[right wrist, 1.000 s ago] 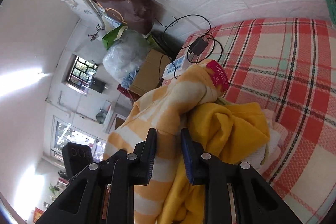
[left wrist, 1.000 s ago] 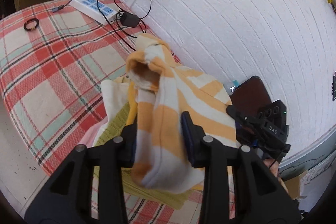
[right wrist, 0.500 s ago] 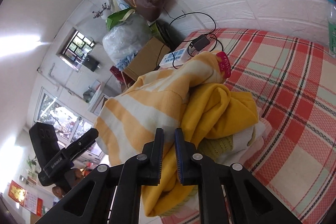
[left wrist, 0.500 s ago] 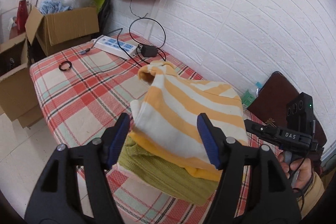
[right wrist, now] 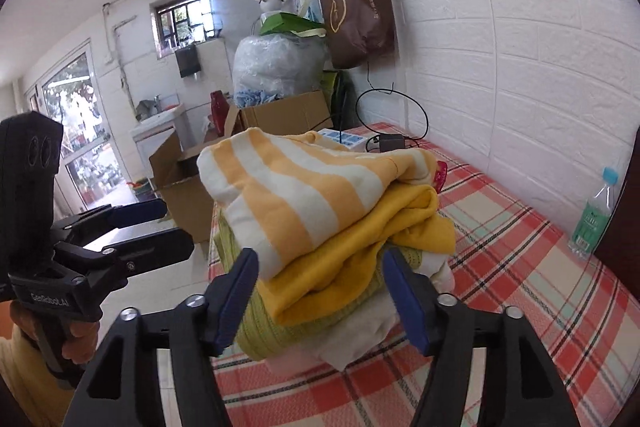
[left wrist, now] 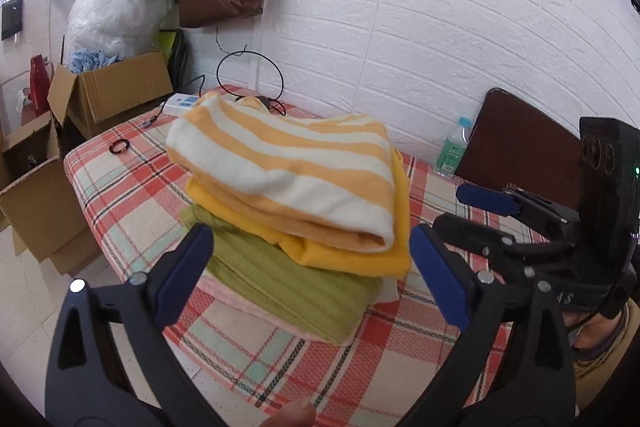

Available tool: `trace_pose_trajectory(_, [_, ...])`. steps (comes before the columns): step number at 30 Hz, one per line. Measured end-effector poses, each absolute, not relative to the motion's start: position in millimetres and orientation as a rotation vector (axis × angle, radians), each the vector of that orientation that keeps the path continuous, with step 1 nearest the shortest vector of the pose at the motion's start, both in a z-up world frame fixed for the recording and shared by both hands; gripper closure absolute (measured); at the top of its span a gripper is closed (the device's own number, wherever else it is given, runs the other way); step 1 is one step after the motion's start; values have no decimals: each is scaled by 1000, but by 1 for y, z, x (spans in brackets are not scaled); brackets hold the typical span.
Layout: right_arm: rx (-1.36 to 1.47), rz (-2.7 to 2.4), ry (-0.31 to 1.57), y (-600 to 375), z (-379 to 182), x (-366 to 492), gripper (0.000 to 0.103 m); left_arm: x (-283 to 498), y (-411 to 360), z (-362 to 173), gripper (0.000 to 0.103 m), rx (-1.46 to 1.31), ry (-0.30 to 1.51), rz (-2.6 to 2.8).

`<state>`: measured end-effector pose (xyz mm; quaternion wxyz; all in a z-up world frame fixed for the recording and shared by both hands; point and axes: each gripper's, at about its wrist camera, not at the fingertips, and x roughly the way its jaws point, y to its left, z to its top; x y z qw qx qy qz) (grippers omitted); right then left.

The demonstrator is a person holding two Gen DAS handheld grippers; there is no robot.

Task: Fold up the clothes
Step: 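Lower the sweater onto the yellow clothes stack and open the left gripper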

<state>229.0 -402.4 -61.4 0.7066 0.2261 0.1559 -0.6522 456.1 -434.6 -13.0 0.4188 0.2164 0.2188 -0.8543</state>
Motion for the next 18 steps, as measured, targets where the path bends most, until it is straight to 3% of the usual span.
trace_pose_trajectory(4, [493, -1455, 367, -393, -67, 234, 30, 454, -428, -21, 3, 531, 586, -2126])
trace_pose_trajectory(18, [498, -1482, 356, -381, -65, 228, 30, 436, -399, -13, 3, 524, 439, -2058])
